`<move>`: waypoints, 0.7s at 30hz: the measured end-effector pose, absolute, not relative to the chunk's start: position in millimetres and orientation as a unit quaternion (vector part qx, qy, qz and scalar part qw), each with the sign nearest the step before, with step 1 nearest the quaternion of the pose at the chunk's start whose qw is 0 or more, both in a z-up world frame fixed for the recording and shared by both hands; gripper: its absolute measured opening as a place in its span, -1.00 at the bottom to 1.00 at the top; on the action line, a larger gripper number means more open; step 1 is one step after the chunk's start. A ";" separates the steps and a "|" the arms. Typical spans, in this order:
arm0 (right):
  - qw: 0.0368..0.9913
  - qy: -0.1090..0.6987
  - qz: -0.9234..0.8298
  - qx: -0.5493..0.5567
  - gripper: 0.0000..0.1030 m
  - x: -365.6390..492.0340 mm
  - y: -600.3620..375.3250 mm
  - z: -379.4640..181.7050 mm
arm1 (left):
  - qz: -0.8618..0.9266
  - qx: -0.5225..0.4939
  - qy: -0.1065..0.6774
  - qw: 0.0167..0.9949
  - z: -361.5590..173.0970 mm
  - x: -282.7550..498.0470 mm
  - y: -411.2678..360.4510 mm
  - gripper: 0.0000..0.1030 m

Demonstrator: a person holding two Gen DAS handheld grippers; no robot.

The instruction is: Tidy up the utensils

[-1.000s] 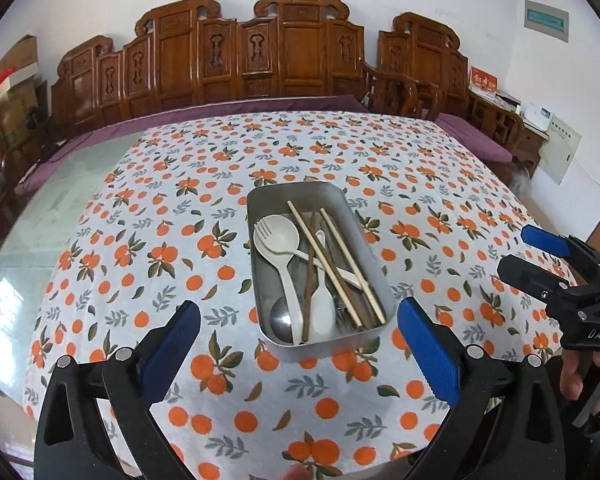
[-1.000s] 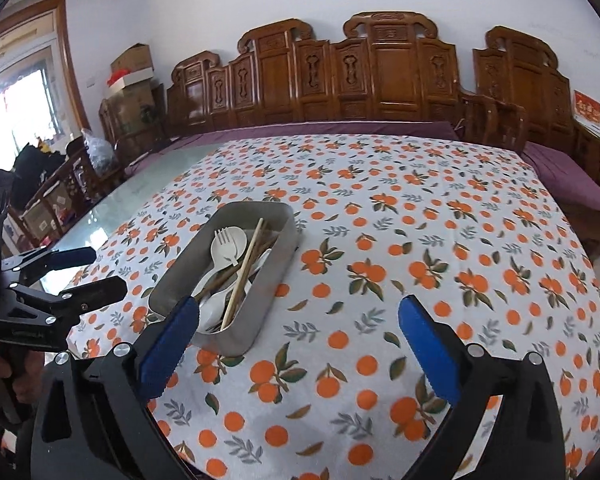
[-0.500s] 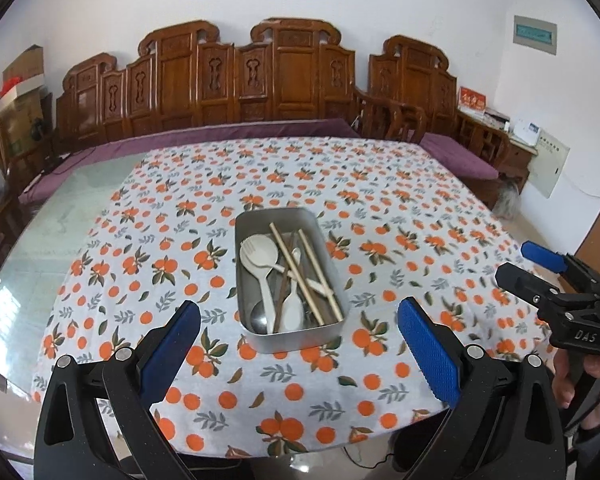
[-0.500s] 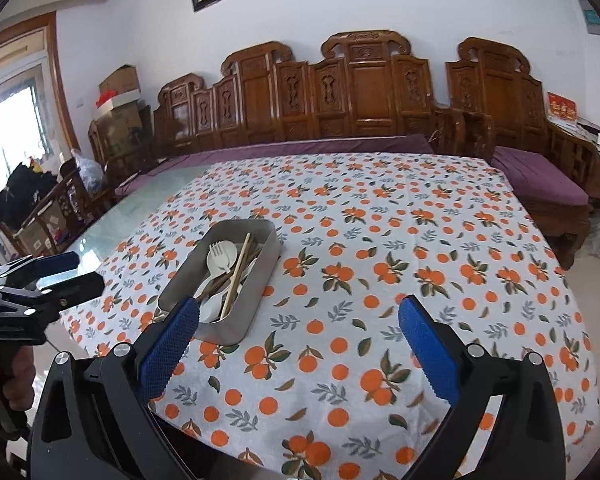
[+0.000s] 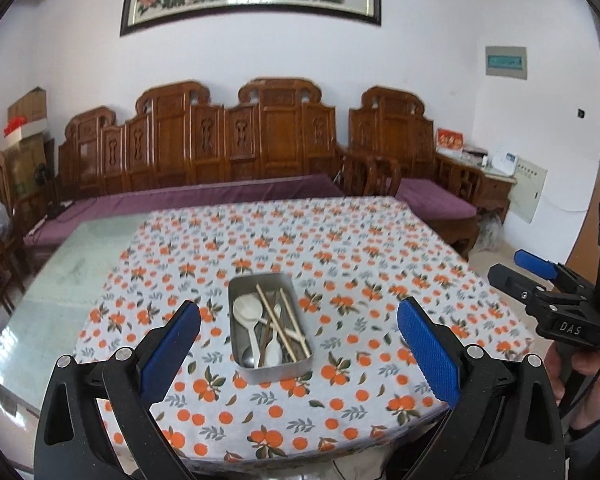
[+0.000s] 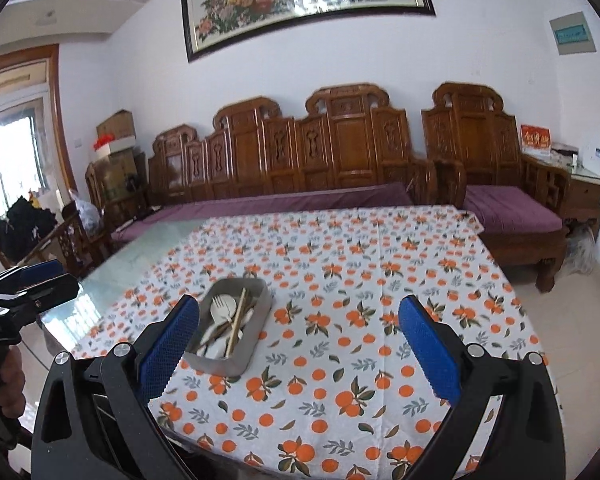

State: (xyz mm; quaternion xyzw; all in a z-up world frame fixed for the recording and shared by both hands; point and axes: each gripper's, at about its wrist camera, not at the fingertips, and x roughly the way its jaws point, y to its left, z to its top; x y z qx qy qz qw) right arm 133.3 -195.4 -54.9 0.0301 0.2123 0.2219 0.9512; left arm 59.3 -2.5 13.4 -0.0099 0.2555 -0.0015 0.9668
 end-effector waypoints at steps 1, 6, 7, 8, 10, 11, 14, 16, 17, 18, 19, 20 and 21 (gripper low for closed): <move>0.952 0.208 0.223 0.031 0.95 130.9 -195.5 -50.9 | -0.004 -0.009 0.250 0.968 18.2 55.4 -4.7 0.85; 0.954 0.182 0.238 0.028 0.95 111.2 -195.4 -28.5 | -0.013 -0.010 0.226 0.974 37.7 38.7 -13.9 0.85; 0.954 0.175 0.242 0.026 0.95 106.0 -194.4 -23.5 | -0.014 -0.009 0.222 0.975 40.3 36.6 -15.3 0.85; 0.954 0.171 0.246 0.024 0.95 102.0 -192.7 -19.6 | -0.015 -0.007 0.219 0.976 42.4 34.3 -16.3 0.85; 0.953 0.162 0.253 0.021 0.95 93.9 -189.7 -12.5 | -0.017 -0.003 0.212 0.977 47.4 28.6 -19.0 0.85; 0.953 0.159 0.256 0.019 0.95 90.2 -188.8 -9.6 | -0.018 -0.003 0.209 0.978 49.5 26.2 -20.2 0.85; 0.952 0.151 0.265 0.015 0.95 80.2 -185.3 -3.3 | -0.024 -0.002 0.202 0.979 54.5 19.3 -23.0 0.85; 0.952 0.148 0.269 0.012 0.95 76.6 -183.4 -1.6 | -0.026 -0.004 0.200 0.980 55.5 16.0 -23.4 0.85; 0.952 0.147 0.270 0.011 0.95 75.2 -183.0 -0.9 | -0.026 -0.005 0.198 0.980 56.0 14.9 -22.8 0.85; 0.951 0.147 0.271 0.011 0.95 74.2 -182.9 -0.5 | -0.026 -0.006 0.198 0.980 55.8 14.5 -22.3 0.85; 0.951 0.147 0.272 0.011 0.95 73.3 -183.0 -0.1 | -0.026 -0.007 0.198 0.980 55.9 14.3 -21.9 0.85; 0.951 0.147 0.273 0.011 0.95 72.4 -183.3 0.1 | -0.026 -0.008 0.197 0.980 55.7 14.0 -21.7 0.85; 0.951 0.147 0.273 0.011 0.95 72.4 -183.2 0.4 | -0.026 -0.007 0.198 0.980 55.6 13.5 -21.9 0.85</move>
